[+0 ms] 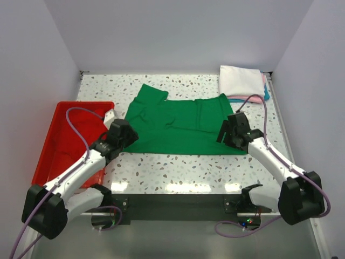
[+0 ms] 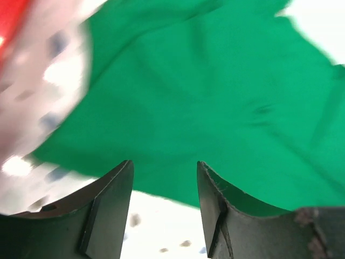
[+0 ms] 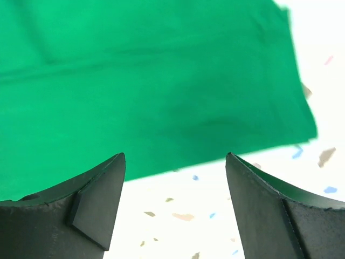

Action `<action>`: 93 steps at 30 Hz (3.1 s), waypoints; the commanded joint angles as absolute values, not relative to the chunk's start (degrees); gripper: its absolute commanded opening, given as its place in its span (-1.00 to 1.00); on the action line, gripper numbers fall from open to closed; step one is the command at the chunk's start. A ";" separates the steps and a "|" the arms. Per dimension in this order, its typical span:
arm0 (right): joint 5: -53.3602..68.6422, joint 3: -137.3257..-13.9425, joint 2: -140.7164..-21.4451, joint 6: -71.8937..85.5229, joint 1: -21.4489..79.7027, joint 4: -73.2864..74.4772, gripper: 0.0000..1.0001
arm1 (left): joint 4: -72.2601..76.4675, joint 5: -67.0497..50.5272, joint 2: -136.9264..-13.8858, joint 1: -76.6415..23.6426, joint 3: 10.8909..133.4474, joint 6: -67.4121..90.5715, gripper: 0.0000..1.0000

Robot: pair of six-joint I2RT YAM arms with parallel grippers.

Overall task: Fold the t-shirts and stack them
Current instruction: Fold the tshirt

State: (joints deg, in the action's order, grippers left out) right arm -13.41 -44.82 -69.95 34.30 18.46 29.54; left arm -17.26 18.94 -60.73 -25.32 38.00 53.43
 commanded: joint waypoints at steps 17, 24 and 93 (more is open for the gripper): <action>-8.88 -35.33 -69.52 40.25 5.80 26.37 0.47 | -18.19 25.66 -63.10 -25.66 26.10 62.93 0.20; -9.67 -34.54 -74.25 40.96 4.84 23.03 0.37 | -17.23 28.56 -67.75 -25.66 27.24 65.57 0.14; -2.11 -90.44 -116.27 21.71 1.32 21.09 -0.16 | -14.42 14.60 -134.03 -14.59 108.19 12.75 0.09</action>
State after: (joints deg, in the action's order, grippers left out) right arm 0.54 -87.57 -115.26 23.68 0.60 21.80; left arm -15.64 17.78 -131.72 -15.00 105.49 16.12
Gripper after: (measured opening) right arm 0.422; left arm 0.548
